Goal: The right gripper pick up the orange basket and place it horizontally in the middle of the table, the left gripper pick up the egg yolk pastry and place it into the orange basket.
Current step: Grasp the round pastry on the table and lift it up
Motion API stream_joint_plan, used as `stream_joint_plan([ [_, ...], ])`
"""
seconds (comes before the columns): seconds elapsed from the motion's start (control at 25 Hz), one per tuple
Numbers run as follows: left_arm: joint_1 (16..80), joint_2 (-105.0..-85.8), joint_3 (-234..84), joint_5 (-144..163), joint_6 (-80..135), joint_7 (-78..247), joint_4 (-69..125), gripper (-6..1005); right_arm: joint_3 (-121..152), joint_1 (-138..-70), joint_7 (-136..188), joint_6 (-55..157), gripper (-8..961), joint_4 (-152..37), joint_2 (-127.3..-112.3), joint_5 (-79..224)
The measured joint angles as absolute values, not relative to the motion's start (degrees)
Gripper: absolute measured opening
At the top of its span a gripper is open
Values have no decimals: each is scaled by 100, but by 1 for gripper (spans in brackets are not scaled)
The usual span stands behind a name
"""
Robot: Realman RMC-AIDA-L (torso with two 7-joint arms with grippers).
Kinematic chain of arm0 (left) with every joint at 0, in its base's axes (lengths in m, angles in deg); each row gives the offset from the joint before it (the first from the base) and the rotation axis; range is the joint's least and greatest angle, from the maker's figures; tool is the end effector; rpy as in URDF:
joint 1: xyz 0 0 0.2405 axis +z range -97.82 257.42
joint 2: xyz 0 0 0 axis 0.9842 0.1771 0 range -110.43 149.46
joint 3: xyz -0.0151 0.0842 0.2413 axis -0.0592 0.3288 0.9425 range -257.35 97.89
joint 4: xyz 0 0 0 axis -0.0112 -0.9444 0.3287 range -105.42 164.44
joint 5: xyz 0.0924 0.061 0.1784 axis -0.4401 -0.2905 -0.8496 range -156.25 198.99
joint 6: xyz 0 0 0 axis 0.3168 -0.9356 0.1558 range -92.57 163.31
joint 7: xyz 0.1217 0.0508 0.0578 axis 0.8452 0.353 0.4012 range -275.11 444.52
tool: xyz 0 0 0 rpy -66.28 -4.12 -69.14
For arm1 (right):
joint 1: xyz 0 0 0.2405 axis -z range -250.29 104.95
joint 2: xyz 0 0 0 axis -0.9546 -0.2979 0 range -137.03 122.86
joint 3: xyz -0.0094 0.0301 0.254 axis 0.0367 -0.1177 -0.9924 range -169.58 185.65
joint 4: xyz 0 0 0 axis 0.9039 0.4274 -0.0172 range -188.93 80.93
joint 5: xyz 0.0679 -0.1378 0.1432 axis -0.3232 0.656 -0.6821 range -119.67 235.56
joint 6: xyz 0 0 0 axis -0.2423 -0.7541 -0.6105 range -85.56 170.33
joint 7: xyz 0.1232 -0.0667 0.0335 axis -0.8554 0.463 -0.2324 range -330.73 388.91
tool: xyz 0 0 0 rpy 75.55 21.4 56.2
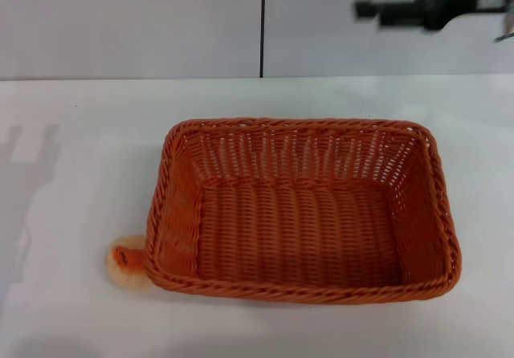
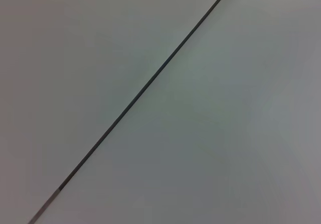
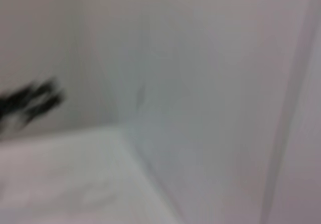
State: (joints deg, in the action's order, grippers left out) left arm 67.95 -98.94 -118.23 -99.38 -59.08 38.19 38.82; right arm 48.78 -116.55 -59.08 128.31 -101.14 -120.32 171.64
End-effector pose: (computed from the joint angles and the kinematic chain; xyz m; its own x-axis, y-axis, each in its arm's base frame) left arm -0.3433 0.2373 0.0262 0.0786 -0.2356 0.9687 0.9604 -0.2428 -0.1370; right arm 0.1743 0.4165 0.0698 0.8871 -0.1133 -0.4475 -0.2756 -0.9076 -0.3167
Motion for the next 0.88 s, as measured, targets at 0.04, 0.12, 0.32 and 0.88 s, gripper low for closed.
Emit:
stream_joint_plan([
  [0.04,6795,-9883,-11822,-9938,-5948,3814,3865,671,4749,-11298,-6348,12740,603,-10468,-12099,16850],
  [0.12,6795,-9883,-11822,-9938,-5948,3814,3865,670,4685,-11114,-6555,12673,603,-10636,-12142,16715],
  [0.32,6790,-9864,-11814,-9939,-6181,3810,3776,668,4100,-10273,-6463,12256,602,-10714,-12404,15437],
  [0.88,6458,-9655,-10257,-9942,-7202,3469,2102,662,2316,-9576,-5011,11940,602,-8540,-12385,13606],
])
